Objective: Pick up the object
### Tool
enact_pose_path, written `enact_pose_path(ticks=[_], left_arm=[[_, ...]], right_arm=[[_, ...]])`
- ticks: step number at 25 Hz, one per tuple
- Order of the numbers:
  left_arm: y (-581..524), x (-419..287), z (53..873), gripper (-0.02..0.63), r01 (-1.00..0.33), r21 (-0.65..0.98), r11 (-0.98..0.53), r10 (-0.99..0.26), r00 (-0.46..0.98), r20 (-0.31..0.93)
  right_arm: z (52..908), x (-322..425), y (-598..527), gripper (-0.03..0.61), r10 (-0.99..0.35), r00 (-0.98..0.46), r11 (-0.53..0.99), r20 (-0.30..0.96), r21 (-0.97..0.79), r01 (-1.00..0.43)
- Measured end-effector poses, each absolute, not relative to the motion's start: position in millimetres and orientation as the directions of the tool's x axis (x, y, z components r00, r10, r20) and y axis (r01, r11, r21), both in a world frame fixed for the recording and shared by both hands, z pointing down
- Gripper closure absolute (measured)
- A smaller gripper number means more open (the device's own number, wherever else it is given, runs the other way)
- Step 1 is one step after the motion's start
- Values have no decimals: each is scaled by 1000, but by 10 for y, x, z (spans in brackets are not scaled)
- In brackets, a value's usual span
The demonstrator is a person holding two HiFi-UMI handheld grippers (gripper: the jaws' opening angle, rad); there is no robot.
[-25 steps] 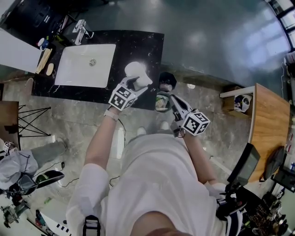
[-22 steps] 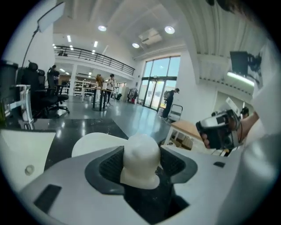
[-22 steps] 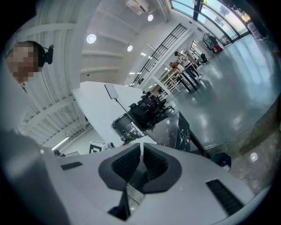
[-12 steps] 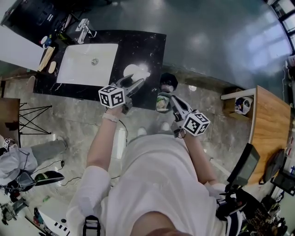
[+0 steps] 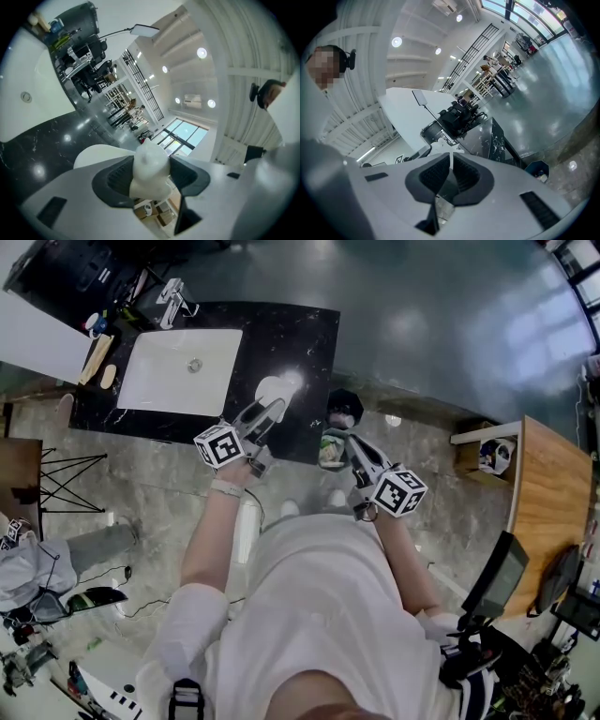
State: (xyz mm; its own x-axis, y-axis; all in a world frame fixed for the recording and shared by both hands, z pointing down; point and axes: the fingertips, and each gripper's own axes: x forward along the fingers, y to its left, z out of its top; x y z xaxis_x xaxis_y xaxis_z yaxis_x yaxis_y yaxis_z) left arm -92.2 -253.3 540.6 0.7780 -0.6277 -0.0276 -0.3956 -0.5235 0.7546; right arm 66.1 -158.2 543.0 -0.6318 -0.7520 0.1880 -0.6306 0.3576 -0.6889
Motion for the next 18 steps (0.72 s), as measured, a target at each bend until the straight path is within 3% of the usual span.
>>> enact_pose_path(ticks=[11,18], left_arm=[[-2302,-973,4607,371,-99,782,-615,-602,700,-385],[-2155,-1028,4253,373,39,776,-629,-591,625,-510]], right_arm=[[5405,621,-1605,540,-753,-634,359,180,-694,-624],[5370,599,-1631,540,-751,-639,365,169,-699,-615]])
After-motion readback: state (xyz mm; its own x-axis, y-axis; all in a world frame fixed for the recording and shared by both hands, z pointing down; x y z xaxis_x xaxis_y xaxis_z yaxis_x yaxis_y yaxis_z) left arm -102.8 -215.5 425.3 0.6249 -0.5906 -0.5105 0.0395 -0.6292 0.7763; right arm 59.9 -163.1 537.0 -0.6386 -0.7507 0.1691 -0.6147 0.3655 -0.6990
